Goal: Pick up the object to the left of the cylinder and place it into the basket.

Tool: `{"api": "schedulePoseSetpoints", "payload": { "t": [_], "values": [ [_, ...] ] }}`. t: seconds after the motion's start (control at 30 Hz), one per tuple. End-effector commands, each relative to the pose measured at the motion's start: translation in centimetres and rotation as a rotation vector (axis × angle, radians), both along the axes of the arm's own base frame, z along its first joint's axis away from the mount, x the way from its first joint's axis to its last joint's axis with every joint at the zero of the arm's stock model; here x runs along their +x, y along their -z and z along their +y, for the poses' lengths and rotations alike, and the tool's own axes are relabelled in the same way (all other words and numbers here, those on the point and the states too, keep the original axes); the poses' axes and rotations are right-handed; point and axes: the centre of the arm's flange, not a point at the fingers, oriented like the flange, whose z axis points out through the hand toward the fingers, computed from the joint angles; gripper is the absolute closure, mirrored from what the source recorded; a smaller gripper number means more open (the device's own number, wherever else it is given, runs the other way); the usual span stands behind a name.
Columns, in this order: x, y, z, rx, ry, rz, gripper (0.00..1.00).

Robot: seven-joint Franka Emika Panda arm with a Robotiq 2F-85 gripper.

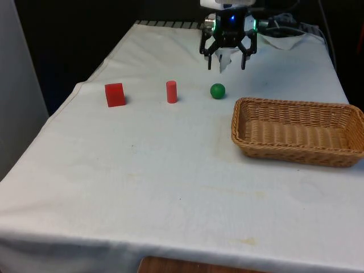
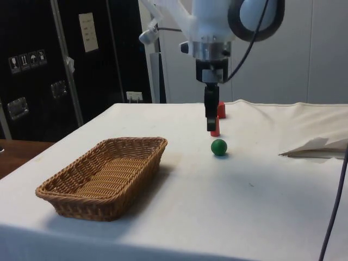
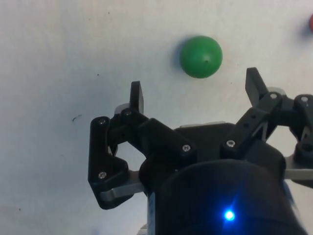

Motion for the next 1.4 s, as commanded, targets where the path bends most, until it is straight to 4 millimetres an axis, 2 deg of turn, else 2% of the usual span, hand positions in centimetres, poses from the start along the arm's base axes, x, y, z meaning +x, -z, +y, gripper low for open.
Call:
{"api": "schedulePoseSetpoints", "payload": {
  "t": [0.0, 0.33, 0.93, 0.97, 1.3, 1.33, 1.37],
  "values": [
    [-0.1, 0.4, -0.2, -0.008, -0.005, -0.013, 0.0],
    [-0.7, 1.8, -0.8, -0.017, -0.019, -0.019, 0.0],
    [-1.9, 5.9, -2.1, -0.072, -0.042, -0.047, 0.0],
    [-1.5, 6.3, -2.3, -0.088, -0.038, -0.04, 0.0],
    [-2.4, 6.5, -2.6, -0.073, -0.036, -0.043, 0.0],
    [-1.8, 7.1, -3.2, -0.103, -0.03, -0.032, 0.0],
    [-2.4, 6.4, -2.7, -0.073, -0.036, -0.044, 0.0]
  ]
}}
